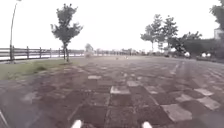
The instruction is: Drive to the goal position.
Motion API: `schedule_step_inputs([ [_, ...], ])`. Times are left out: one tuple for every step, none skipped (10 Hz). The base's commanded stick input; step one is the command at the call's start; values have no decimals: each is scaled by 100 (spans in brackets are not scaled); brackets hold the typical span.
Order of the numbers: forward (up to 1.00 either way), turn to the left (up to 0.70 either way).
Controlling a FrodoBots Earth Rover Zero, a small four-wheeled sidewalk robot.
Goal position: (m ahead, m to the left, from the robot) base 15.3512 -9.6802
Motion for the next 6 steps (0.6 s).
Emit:
schedule_step_inputs([
  [85,1],
  [85,1],
  [85,1],
  [85,1],
  [85,1],
  [85,1],
])
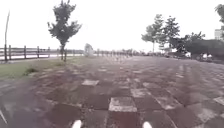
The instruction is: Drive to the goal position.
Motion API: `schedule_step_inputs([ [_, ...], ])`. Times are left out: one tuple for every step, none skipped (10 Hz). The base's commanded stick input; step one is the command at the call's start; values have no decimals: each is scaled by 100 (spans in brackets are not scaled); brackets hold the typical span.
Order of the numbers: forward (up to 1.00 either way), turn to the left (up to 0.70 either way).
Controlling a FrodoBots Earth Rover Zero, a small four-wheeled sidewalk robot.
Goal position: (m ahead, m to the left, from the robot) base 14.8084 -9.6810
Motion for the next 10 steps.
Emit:
schedule_step_inputs([
  [85,1],
  [85,1],
  [85,1],
  [85,1],
  [85,1],
  [85,1],
  [85,1],
  [85,1],
  [85,1],
  [85,1],
])
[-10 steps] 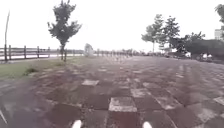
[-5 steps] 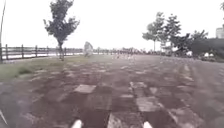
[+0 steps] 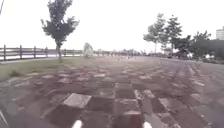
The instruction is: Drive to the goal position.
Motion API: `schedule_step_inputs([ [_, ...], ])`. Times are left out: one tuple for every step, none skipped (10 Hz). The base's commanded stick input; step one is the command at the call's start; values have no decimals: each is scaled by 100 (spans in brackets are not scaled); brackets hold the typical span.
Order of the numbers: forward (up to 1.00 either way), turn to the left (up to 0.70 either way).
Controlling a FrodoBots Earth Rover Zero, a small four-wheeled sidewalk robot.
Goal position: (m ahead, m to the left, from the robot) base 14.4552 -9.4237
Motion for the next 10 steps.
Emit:
schedule_step_inputs([
  [85,1],
  [85,1],
  [85,1],
  [85,1],
  [85,1],
  [85,1],
  [85,1],
  [85,1],
  [85,-6],
  [85,-28],
])
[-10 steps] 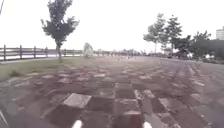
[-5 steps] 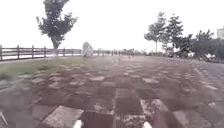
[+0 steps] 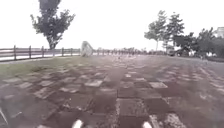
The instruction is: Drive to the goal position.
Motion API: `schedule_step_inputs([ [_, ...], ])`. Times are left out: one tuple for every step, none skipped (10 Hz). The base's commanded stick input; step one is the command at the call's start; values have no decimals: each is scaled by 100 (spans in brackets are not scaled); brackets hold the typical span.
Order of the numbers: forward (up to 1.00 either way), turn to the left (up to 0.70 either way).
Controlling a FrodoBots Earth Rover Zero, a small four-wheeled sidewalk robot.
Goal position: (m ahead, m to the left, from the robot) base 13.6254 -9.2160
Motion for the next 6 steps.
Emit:
schedule_step_inputs([
  [85,-18],
  [85,1],
  [85,1],
  [85,1],
  [85,1],
  [85,1],
])
